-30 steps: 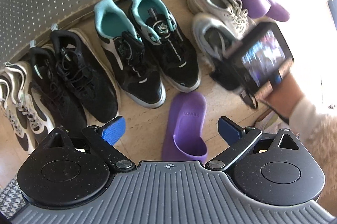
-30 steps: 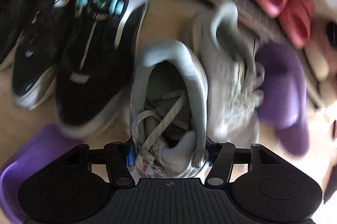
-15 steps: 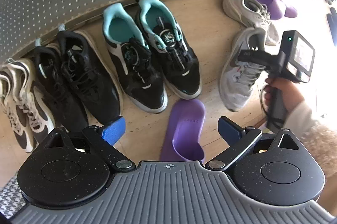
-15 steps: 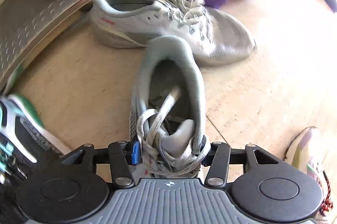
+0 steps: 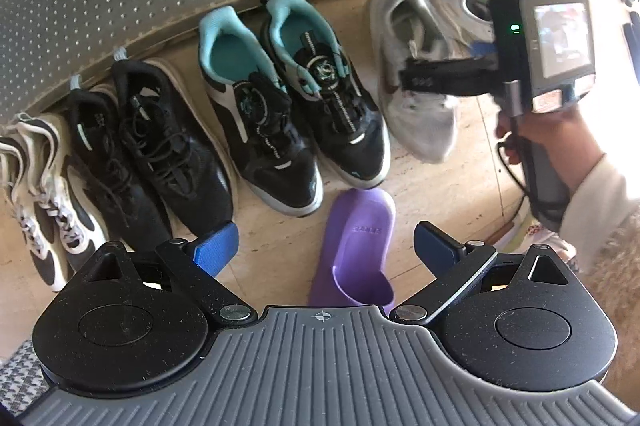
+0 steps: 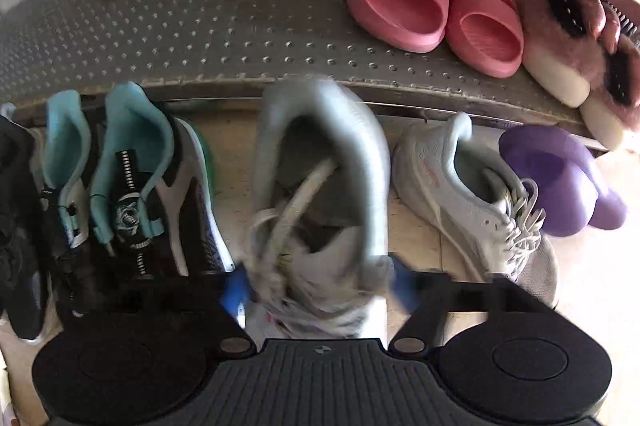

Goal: Organize scattered shoes
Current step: 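Carry the grey-white sneaker and set it beside the grey sneaker, right tool, then push the grey sneaker pair straight in the row with the right tool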

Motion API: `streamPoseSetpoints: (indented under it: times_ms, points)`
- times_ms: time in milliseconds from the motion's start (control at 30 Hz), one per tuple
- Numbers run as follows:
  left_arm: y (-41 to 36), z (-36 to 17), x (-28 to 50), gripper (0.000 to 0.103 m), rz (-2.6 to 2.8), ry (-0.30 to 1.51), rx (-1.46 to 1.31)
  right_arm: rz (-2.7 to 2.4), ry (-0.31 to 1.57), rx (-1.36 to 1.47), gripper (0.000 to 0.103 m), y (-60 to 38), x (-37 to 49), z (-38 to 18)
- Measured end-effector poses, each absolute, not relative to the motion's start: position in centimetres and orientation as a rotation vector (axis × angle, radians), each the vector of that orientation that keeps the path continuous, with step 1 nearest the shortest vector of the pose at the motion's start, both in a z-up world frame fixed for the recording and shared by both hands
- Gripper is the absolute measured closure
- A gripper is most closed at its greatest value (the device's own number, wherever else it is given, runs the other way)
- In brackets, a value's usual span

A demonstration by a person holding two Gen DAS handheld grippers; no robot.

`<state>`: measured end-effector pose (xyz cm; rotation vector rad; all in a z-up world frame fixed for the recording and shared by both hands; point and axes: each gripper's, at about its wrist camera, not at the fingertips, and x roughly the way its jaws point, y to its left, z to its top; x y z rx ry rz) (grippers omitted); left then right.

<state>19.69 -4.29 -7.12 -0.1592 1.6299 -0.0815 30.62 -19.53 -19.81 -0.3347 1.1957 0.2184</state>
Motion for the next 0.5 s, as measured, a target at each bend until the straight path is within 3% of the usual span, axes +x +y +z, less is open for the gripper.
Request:
streamPoseSetpoints:
  times_ms: [400,500]
  points:
    - [-5.0,-6.9,19.5,0.006,-0.094,1.625,-0.143,0.177,1.386,-0.208,0.015,-27.1,25.1,-22.1]
    - [-5.3,-6.9,19.5,0.006,-0.096,1.624,-0.134,0.203,1.420,-0.223,0.019,-27.2,23.3,-23.1]
